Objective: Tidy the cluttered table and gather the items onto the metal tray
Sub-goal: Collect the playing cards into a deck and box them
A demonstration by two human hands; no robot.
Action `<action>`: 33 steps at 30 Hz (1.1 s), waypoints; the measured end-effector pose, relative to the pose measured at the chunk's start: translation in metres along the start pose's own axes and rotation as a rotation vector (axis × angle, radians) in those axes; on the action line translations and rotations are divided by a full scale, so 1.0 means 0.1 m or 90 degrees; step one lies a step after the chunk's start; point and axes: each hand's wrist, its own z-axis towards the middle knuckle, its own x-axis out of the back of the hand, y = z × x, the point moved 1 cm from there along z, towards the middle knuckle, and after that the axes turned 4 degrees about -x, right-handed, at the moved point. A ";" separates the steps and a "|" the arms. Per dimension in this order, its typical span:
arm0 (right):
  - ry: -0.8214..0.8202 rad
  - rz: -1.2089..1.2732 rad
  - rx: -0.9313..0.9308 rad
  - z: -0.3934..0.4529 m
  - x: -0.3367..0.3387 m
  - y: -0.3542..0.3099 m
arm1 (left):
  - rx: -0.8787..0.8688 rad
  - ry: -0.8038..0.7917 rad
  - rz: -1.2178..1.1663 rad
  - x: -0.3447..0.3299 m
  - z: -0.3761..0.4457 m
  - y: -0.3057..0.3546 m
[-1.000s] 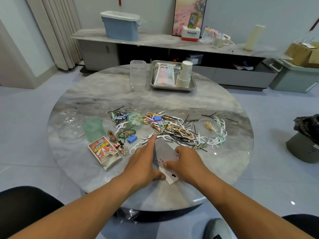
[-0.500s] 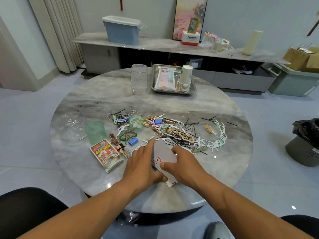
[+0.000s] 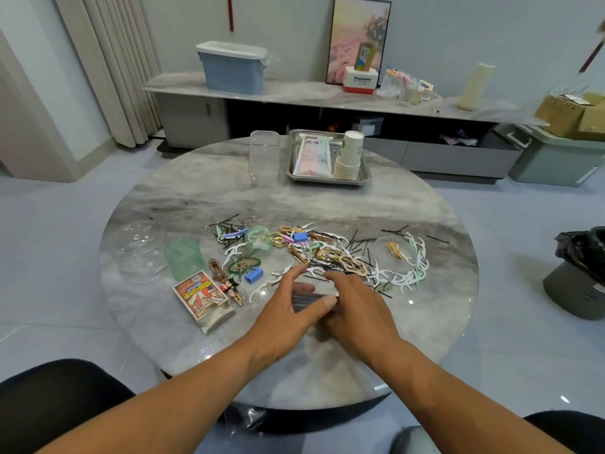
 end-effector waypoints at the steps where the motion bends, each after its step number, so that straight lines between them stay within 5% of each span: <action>1: 0.001 0.022 -0.021 0.01 -0.02 0.02 | 0.003 0.011 0.005 -0.03 0.01 0.00; 7: -0.028 0.388 -0.058 -0.07 -0.09 -0.09 | 0.023 0.107 0.026 -0.20 0.11 -0.06; 11: 0.053 0.620 -0.201 -0.10 -0.14 -0.11 | 0.001 0.137 0.021 -0.29 0.12 -0.08; 18: 0.210 0.570 -0.283 -0.09 -0.36 -0.25 | -0.042 0.228 -0.003 -0.50 0.06 -0.12; 27: 0.169 0.585 -0.252 -0.06 -0.30 -0.25 | -0.043 0.249 -0.036 -0.46 0.10 -0.15; 33: 0.095 0.547 -0.066 -0.16 -0.09 -0.39 | 0.095 0.484 -0.123 -0.40 0.22 -0.05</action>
